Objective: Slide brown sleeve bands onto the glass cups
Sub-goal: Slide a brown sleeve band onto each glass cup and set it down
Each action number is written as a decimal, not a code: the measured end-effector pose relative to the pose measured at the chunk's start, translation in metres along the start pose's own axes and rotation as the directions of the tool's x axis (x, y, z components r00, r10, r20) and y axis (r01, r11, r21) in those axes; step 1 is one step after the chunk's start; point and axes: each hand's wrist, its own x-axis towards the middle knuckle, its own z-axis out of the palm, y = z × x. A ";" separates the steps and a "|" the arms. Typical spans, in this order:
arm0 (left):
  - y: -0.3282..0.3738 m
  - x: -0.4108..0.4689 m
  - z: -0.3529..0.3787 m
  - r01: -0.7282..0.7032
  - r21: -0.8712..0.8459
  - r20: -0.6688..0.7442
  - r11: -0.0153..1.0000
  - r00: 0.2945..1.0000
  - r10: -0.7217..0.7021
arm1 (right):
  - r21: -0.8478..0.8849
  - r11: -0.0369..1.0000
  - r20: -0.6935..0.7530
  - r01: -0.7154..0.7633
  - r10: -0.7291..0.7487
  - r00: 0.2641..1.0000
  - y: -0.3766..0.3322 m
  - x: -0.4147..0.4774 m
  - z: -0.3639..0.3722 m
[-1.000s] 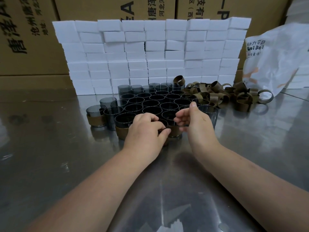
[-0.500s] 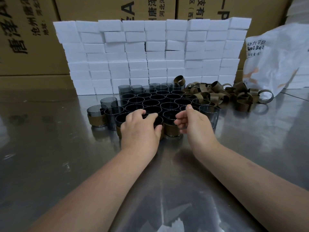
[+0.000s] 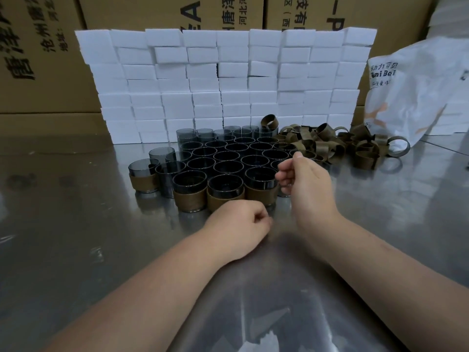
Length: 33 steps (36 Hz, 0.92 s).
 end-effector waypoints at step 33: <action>-0.002 0.007 -0.001 0.033 -0.080 0.087 0.996 0.996 -0.026 | -0.992 0.070 0.109 0.102 0.096 0.989 0.047 0.178 -0.109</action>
